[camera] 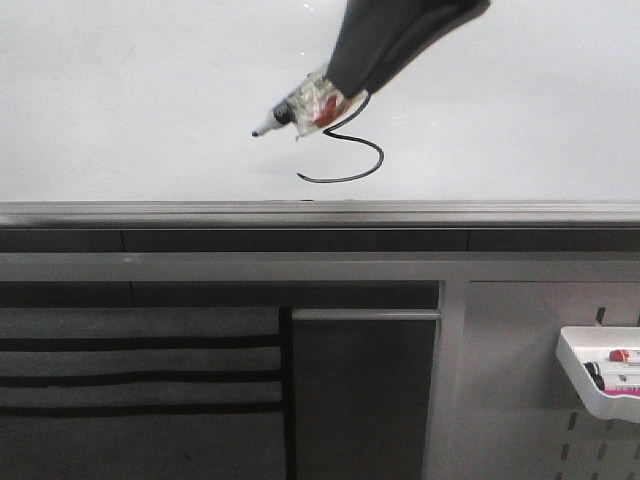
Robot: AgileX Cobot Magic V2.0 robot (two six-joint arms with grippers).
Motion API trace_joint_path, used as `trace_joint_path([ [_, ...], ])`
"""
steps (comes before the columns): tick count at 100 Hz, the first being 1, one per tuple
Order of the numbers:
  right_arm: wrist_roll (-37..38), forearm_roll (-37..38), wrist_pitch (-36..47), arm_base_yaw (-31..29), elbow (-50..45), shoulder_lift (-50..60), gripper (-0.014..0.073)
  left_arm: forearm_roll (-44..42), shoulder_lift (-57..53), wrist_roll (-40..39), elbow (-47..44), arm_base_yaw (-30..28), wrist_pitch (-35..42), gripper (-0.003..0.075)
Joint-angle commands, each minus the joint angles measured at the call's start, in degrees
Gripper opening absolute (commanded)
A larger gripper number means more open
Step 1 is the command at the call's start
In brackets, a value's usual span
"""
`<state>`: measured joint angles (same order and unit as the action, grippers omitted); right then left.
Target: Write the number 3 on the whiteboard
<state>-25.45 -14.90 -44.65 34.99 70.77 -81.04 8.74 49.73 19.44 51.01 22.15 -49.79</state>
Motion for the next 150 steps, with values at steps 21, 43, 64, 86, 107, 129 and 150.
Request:
trace_joint_path([
  [21,-9.9,-0.4,-3.3,3.9,-5.9,19.3,-0.0056,14.6,0.0,21.6,1.6,4.3,2.1,0.0409],
  [43,-20.4,-0.2,-7.3,3.9,-8.4,23.0,-0.0056,24.3,1.8,38.2,1.8,14.5,4.3,0.0409],
  [64,-23.5,-0.2,-6.9,3.9,-8.4,22.9,-0.0056,23.6,9.4,38.2,4.7,21.9,9.5,0.0409],
  [86,-23.5,-0.2,-6.9,3.9,-8.4,22.9,-0.0056,23.6,19.4,38.5,11.1,24.8,10.1,0.0409],
  [107,-23.5,-0.2,-6.9,3.9,-8.4,22.9,-0.0056,23.6,26.9,39.3,16.3,26.0,9.4,0.0409],
  [129,-23.4,-0.4,-6.9,3.9,-8.4,22.9,-0.0056,23.6,28.7,39.8,18.1,26.0,7.8,0.0249],
  [150,-23.4,-1.0,-6.9,3.9,-8.4,22.9,-0.0056,23.6,28.7,39.8,18.1,26.0,7.8,0.0076],
])
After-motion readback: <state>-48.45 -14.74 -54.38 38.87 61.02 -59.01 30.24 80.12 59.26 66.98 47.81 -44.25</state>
